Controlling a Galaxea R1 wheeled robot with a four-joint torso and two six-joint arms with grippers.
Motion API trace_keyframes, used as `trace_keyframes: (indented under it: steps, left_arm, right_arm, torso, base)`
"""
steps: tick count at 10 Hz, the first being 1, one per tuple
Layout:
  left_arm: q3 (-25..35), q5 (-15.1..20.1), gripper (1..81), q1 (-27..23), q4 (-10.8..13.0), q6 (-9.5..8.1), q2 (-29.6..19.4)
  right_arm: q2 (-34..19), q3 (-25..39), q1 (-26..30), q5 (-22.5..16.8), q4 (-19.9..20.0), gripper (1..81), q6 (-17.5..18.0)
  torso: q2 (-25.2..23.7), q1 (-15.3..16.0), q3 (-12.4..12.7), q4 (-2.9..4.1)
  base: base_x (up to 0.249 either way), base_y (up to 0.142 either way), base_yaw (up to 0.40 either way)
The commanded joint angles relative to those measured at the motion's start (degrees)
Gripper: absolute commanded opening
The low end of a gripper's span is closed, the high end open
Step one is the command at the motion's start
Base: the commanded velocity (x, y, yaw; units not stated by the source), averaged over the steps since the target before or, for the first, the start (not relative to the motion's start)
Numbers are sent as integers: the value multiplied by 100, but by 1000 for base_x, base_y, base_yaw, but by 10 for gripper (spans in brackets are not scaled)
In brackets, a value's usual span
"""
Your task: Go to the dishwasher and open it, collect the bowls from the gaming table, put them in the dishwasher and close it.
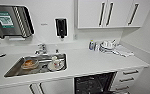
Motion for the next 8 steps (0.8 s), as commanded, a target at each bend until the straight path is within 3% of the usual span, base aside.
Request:
trace_keyframes:
  steps: [1,7,8]
  left_arm:
    - [-54,313,811,-182,-48,36,19]
    - [-54,322,811,-261,-75,44,116]
    - [-54,331,811,-261,-75,45,116]
  right_arm:
    - [28,-29,158,-359,-4,811,-36]
    - [46,-20,237,-351,-29,811,-1]
    - [64,-20,255,-351,-30,811,-19]
  torso:
    - [560,-361,0,0]
    - [1707,-1106,0,0]
    - [1922,-1244,364,0]
  base:
    - [0,0,0]
    - [0,0,0]
    - [0,0,0]
